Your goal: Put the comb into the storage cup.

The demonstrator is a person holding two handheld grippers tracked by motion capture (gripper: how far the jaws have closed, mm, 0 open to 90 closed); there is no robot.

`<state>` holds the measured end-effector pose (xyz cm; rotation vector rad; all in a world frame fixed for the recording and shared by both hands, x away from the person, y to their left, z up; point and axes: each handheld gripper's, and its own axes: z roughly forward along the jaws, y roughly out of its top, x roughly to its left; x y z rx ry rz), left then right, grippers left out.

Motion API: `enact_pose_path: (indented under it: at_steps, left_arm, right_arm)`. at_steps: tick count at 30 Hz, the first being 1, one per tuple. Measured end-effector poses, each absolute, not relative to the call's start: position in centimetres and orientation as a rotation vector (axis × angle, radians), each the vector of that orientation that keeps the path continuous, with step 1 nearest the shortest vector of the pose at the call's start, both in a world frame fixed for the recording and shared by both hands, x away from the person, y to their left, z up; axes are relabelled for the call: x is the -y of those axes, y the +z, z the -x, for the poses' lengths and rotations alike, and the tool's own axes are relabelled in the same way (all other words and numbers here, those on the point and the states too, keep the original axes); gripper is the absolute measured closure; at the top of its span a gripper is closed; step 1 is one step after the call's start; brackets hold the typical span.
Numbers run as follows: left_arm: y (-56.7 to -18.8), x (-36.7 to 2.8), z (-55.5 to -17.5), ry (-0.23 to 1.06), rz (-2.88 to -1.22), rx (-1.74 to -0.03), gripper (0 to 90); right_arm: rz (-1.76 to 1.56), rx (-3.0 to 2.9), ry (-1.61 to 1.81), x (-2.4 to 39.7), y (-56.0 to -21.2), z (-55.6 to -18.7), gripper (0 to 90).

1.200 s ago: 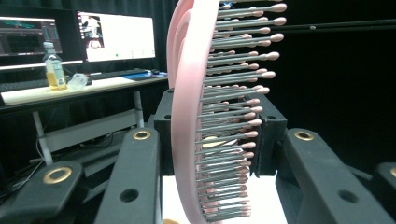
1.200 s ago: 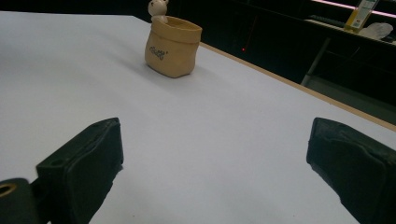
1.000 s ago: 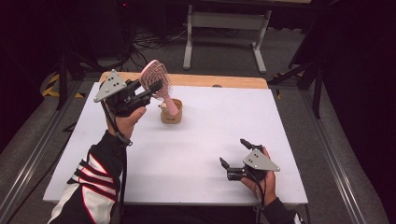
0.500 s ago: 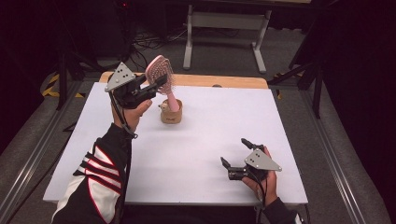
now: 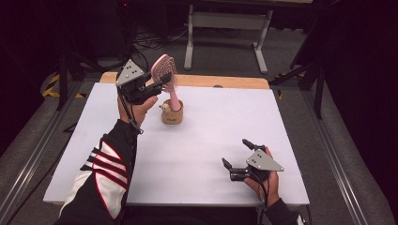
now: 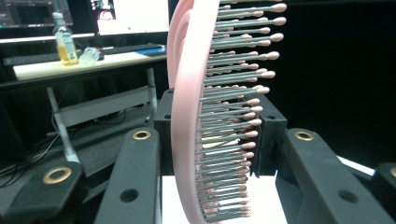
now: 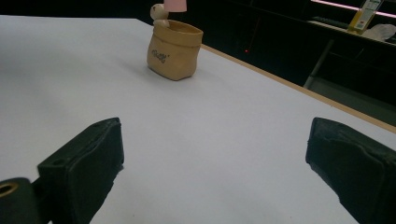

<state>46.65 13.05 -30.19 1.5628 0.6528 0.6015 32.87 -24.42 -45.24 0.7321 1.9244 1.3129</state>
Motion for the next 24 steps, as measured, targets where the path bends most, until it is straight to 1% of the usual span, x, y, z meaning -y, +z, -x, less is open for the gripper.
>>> enact_pose_path:
  at_steps: [9,24]
  left_arm:
    - [-31.1,-12.8,-48.0,0.596,-1.574,-0.696,63.7]
    - [-32.4,-12.4,-49.2,0.580,-1.590,-0.752,63.7]
  right_arm:
    - [-0.725,-1.933,1.309,24.4,-45.3,-32.9,5.2]
    - [-0.713,-1.956,1.298,24.3,-45.3,-32.9,6.0]
